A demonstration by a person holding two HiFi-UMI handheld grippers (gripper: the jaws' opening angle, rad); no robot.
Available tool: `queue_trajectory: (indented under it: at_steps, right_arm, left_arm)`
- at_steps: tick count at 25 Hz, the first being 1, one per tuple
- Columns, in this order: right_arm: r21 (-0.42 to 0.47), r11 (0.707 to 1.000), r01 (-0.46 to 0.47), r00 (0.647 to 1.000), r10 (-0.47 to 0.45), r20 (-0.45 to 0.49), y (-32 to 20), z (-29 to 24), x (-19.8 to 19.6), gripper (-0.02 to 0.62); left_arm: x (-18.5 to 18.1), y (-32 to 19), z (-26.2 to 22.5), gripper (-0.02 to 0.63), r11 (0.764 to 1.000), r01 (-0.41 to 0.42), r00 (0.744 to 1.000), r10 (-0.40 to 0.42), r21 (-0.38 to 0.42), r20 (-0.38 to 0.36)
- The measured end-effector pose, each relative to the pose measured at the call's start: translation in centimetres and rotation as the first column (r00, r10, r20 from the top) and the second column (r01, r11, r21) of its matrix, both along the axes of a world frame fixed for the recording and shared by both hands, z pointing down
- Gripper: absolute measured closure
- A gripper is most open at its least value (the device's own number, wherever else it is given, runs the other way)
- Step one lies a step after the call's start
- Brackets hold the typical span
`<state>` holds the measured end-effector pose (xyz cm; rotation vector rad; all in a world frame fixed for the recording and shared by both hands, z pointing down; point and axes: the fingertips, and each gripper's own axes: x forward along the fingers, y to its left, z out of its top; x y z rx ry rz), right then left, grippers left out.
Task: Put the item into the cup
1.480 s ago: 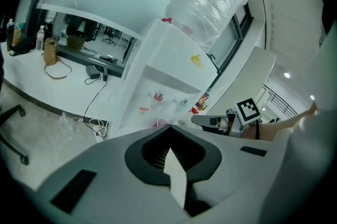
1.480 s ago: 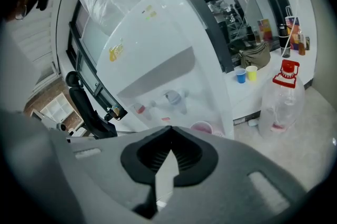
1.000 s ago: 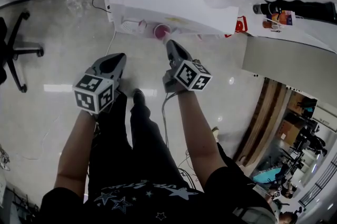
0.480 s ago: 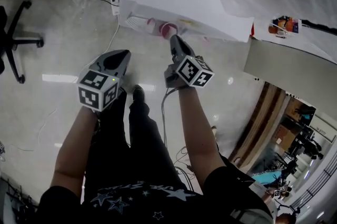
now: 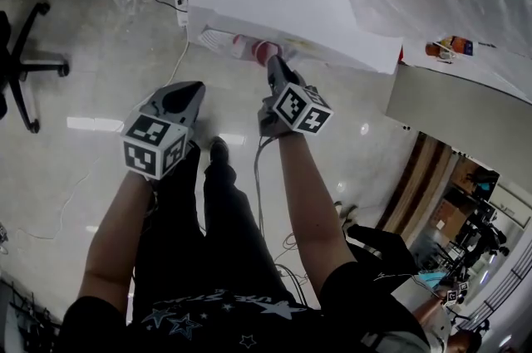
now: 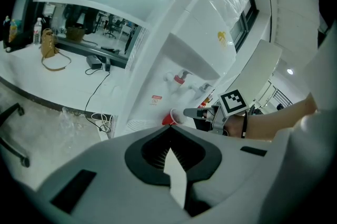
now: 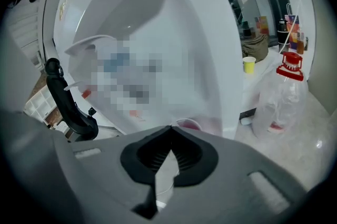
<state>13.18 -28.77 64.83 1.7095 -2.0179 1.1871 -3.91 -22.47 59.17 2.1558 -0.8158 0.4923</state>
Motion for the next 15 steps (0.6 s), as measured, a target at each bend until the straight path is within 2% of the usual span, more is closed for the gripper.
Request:
queue_trajectory:
  at_steps: [7,8,9,15]
  right_arm:
    - [-0.016,0.999,0.028,0.999,-0.029,-0.042,-0.35,0.33,-0.05,0.589]
    - [-0.021,0.999,0.029,0.999,-0.029,-0.035,-0.35,0.36,-0.07,0.540]
    - [-0.025,0.999,0.027,0.999,-0.028,-0.027,-0.32,0.38,-0.08,0.522]
    - [-0.022,1.000,0.020,1.000,-0.020,-0.015,0.26,0.26,0.40,0.522]
  left_arm:
    - [0.07,0.06,0.20,0.600,1.000,0.003,1.000,-0.003,-0.004,0.005]
    - [0.10,0.08,0.17,0.600,1.000,0.004,1.000,-0.004,-0.006,0.004]
    - [0.13,0.11,0.14,0.600,1.000,0.005,1.000,-0.005,-0.007,0.005]
    - [0.87,0.37,-0.09,0.600,1.000,0.002,1.000,-0.002,-0.002,0.011]
